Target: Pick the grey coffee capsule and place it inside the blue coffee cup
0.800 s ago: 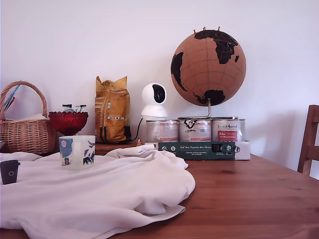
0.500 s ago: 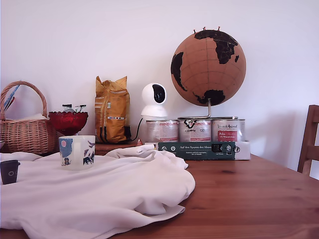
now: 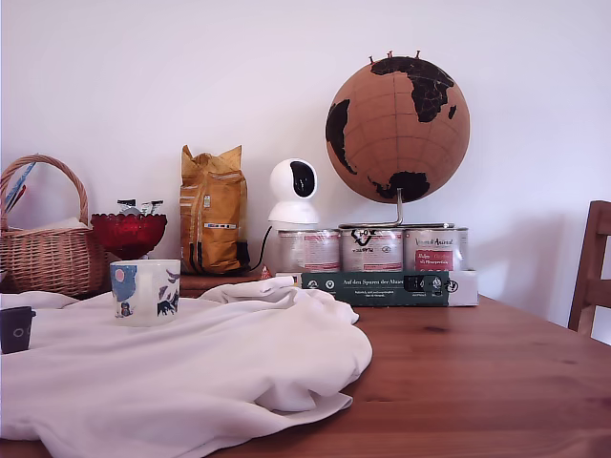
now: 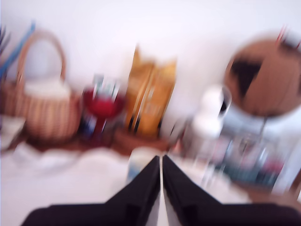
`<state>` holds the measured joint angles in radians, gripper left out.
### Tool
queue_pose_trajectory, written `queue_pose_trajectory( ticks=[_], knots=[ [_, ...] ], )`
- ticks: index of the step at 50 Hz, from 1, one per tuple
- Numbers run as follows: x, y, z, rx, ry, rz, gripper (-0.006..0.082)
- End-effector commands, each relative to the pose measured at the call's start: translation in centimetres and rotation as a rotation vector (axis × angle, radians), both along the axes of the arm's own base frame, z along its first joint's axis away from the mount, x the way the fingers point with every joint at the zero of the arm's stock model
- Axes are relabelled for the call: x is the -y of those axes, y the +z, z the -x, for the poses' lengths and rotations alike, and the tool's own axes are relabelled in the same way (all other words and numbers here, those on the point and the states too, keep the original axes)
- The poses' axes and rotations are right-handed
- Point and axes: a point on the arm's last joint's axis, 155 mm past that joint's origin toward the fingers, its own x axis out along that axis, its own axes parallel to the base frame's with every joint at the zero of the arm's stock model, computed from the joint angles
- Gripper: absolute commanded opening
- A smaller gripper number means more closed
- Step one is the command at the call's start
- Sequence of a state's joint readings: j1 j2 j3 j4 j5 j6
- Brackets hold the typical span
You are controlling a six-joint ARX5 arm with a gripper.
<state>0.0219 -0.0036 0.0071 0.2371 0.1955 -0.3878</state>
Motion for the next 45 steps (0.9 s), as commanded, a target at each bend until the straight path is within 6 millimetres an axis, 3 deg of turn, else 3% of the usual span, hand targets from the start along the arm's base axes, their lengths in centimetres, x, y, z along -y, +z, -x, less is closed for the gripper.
queue_pose_trajectory(
  ticks=[1,5,9,23,29,32,39,42,45],
  knots=[
    [-0.3,1.4,0.4,0.046,0.013,0.016,-0.0019],
    [-0.6,2.0,0.2,0.039,0.026,0.019,-0.0019],
    [-0.6,1.3,-0.5,-0.01,0.027,0.02,-0.0019],
    [0.2,-6.3,-4.1,-0.345,-0.013,-0.013,-0.0019],
    [0.4,-8.5,-5.3,-0.416,-0.026,-0.028,0.0005],
    [0.3,-9.6,-5.8,-0.443,-0.025,-0.052,0.0112],
    [0.3,-11.7,-6.9,-0.481,-0.026,-0.134,0.0496],
    [0.3,-12.4,-7.3,-0.491,-0.029,-0.184,0.056],
    [0.5,-13.0,-7.7,-0.485,-0.036,-0.249,0.0563]
  ],
)
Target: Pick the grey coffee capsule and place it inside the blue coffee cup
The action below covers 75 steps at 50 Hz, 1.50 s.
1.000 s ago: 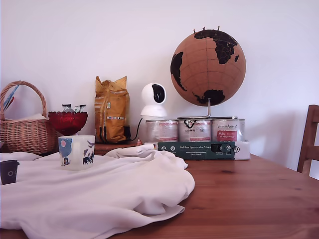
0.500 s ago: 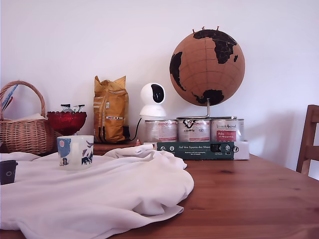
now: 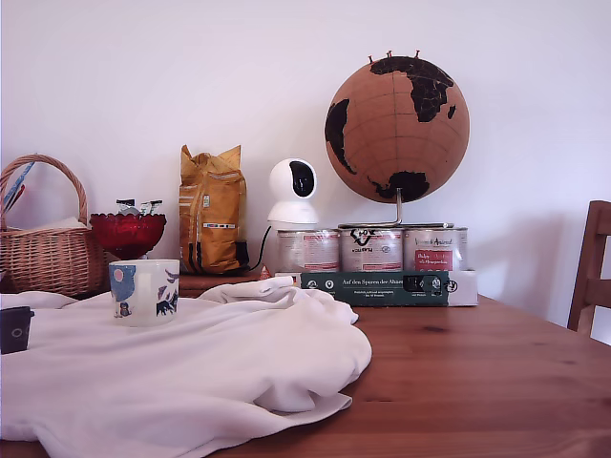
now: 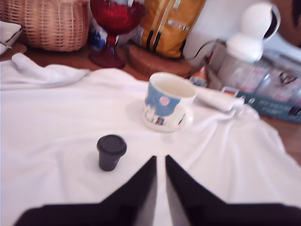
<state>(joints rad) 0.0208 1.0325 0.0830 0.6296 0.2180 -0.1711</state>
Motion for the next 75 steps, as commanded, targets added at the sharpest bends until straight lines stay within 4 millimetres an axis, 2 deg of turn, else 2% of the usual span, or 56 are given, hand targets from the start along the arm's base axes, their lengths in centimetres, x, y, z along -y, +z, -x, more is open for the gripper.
queue_pose_trajectory(
  ticks=[1,14,29,44,53,63,68,75],
  knots=[
    [0.3,0.7,-0.8,0.042,-0.027,-0.061,0.0563],
    [-0.2,-0.7,-3.8,0.027,-0.02,-0.159,0.0563],
    [-0.7,-3.7,-8.1,-0.06,-0.002,-0.176,0.056],
    [-1.0,-6.5,-10.7,-0.115,-0.012,-0.223,0.0551],
    [-1.1,-7.0,-11.6,-0.123,-0.007,-0.227,0.0422],
    [-1.5,-7.1,-12.1,-0.123,0.0,-0.234,0.0117],
    [-1.8,-6.3,-12.7,-0.096,0.01,-0.233,0.0088],
    [-1.7,-3.4,-14.3,0.007,0.038,-0.178,0.0088]
  ],
)
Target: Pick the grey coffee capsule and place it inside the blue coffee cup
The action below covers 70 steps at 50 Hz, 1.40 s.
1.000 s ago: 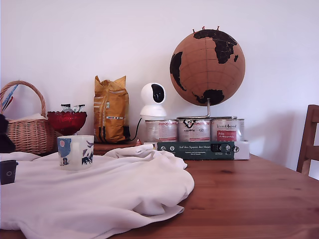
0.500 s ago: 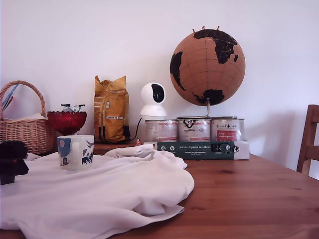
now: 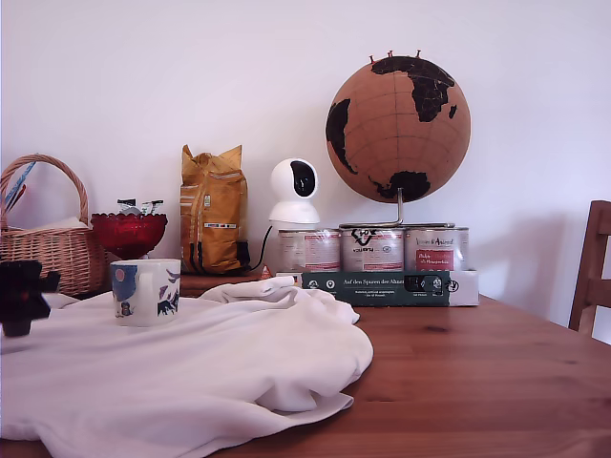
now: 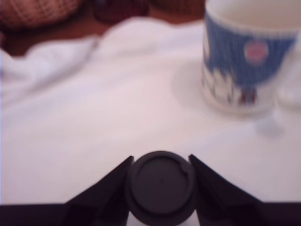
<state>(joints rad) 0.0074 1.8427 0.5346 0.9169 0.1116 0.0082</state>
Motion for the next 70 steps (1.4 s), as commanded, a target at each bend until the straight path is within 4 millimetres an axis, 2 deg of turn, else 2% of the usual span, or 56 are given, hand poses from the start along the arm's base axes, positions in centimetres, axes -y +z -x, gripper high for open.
queue_pose_trajectory(
  ticks=[1,5,10,15,22,29,39,42,47,50,66,70],
  knots=[
    [0.0,1.8,-1.2,0.073,0.009,0.038,0.0088],
    [1.0,5.0,-2.3,0.175,-0.019,0.111,0.0088],
    [2.7,7.9,-3.6,0.249,-0.073,0.181,0.0092],
    [4.6,9.7,-4.9,0.275,-0.119,0.19,0.0094],
    [6.8,11.1,-6.8,0.253,-0.163,0.174,0.0094],
    [8.4,10.9,-8.1,0.181,-0.2,0.122,0.0094],
    [8.8,11.0,-8.7,0.148,-0.215,0.089,0.0107],
    [8.8,10.6,-8.6,0.133,-0.218,0.077,0.0162],
    [8.8,9.5,-8.3,0.091,-0.221,0.064,0.0311],
    [8.8,9.2,-8.2,0.077,-0.221,0.063,0.0347],
    [9.0,8.8,-7.9,0.059,-0.235,0.05,0.0344],
    [9.3,8.9,-7.8,0.06,-0.242,0.052,0.0252]
  ],
)
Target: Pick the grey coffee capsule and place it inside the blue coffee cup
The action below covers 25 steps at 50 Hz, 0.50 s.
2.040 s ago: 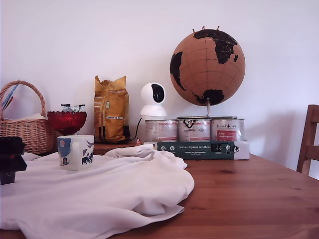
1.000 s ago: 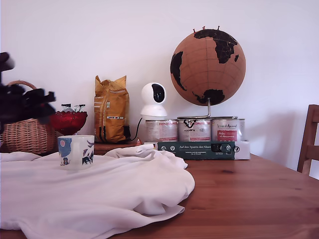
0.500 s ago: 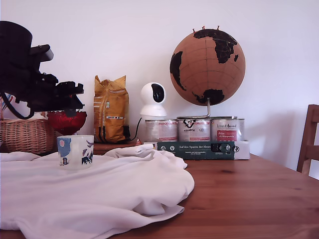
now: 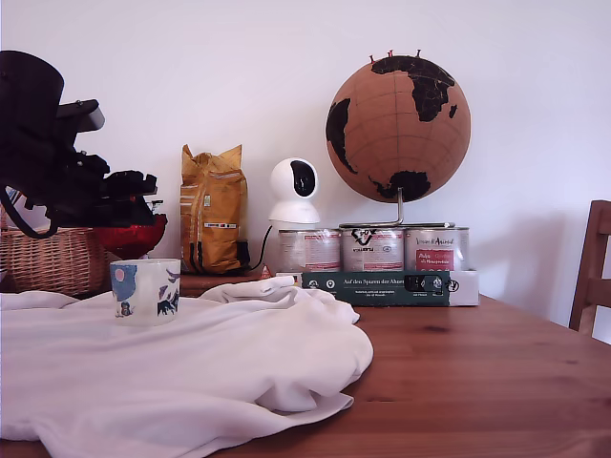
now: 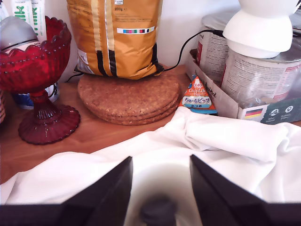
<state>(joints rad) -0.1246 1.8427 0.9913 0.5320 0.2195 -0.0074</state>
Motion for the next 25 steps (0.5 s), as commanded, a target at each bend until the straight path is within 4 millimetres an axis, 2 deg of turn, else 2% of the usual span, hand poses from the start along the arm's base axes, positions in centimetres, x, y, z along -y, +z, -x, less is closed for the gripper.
queue_pose_trajectory(
  ticks=[1,6,9,17,25],
  knots=[
    [0.5,-0.4,0.1,-0.008,-0.018,-0.005,0.0213],
    [0.6,-0.2,0.7,-0.032,-0.024,-0.007,0.0031],
    [0.6,0.2,1.2,-0.047,-0.024,-0.009,-0.0025],
    [0.4,1.9,2.7,-0.08,-0.024,-0.014,-0.0024],
    [0.0,4.1,5.1,-0.117,-0.027,-0.026,-0.0024]
  ],
)
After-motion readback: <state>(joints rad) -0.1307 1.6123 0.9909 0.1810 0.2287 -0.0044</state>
